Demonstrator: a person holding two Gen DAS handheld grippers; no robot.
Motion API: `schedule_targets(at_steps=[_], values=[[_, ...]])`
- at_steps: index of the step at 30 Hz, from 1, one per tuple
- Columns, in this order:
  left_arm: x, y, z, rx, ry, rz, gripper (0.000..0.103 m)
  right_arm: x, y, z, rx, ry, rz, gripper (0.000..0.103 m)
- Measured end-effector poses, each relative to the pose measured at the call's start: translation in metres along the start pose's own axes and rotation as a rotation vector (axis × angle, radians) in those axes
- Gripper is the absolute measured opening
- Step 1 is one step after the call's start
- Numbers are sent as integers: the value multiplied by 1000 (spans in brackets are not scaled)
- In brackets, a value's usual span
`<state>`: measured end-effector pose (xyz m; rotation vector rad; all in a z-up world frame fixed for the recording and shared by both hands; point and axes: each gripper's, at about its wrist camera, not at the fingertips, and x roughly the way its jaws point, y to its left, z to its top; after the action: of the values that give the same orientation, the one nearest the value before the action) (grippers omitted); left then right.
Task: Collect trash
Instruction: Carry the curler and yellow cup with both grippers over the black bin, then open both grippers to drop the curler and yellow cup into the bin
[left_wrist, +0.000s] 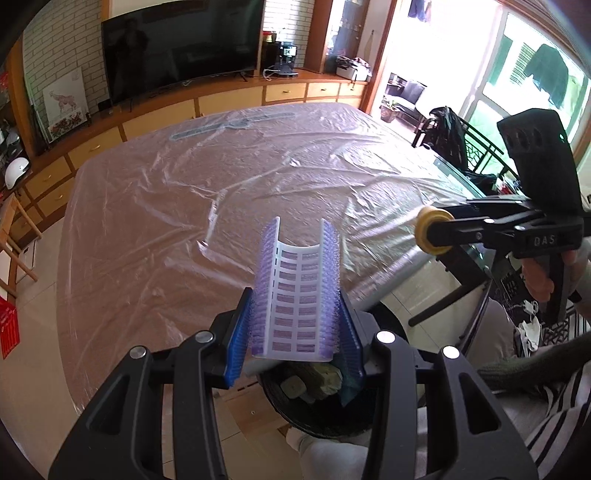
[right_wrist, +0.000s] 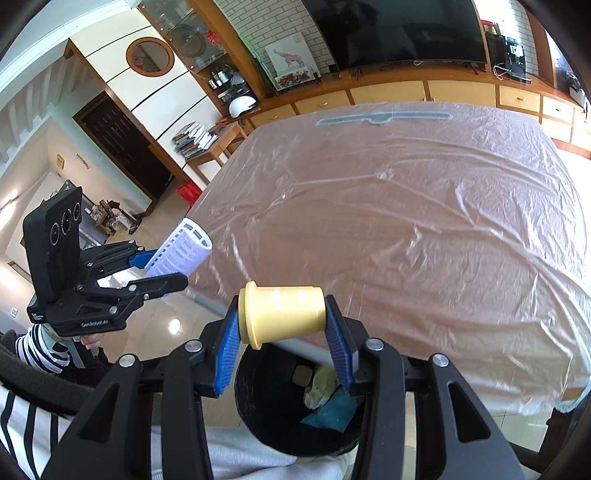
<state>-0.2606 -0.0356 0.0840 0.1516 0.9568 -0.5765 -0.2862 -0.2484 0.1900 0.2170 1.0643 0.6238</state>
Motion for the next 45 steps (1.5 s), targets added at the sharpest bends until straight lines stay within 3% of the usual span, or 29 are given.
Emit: schedule_targets(at_steps=[20, 35, 45], values=[[21, -48, -50, 81, 160, -91, 45, 3, 6, -53, 11, 117, 7, 42], [72, -48, -79, 64, 282, -59, 44, 51, 8, -81, -41, 224, -53, 42], [94, -44, -86, 45, 309, -21, 44, 75, 0, -88, -17, 242, -96, 42]])
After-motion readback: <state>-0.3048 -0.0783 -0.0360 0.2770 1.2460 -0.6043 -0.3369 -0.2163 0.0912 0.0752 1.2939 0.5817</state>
